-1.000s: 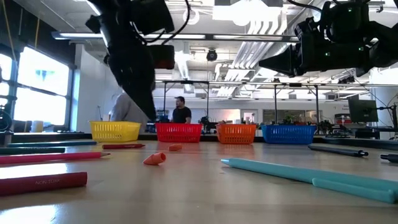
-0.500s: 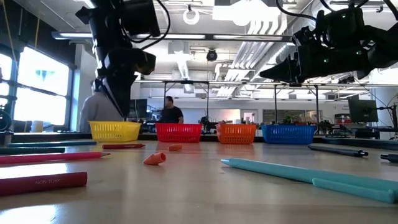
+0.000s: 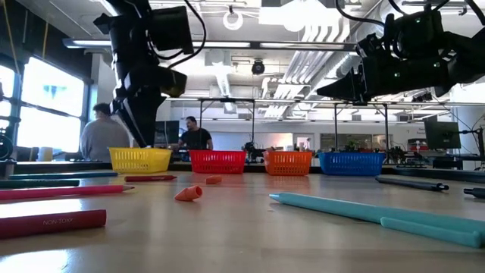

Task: Sort crayons/erasers/pens/pencils in bins
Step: Put the top red crayon into the orange basket

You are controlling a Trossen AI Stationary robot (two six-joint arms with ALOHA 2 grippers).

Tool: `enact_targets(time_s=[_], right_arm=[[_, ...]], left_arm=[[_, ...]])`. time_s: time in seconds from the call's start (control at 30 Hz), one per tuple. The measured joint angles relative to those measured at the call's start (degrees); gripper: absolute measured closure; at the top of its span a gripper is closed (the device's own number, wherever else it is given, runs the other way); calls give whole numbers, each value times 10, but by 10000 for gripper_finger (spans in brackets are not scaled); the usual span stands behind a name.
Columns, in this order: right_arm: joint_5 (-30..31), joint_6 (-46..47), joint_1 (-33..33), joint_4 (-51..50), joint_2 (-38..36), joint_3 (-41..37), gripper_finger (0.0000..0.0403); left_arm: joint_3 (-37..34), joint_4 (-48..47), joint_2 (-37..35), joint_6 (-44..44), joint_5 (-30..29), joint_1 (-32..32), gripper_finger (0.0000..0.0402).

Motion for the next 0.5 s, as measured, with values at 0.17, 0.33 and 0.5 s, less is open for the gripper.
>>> enact_targets(time_s=[0.17,0.33,0.5], right_arm=[[0,0,0,1,0,0,402],[0,0,0,2,0,0,402],[0,0,0,4,0,0,402]], left_arm=[[-44,28,0,-6,0,-4,239],[-77,68,1,-8,-2,-4,249],[-78,112,1,-13,21,-4,254]])
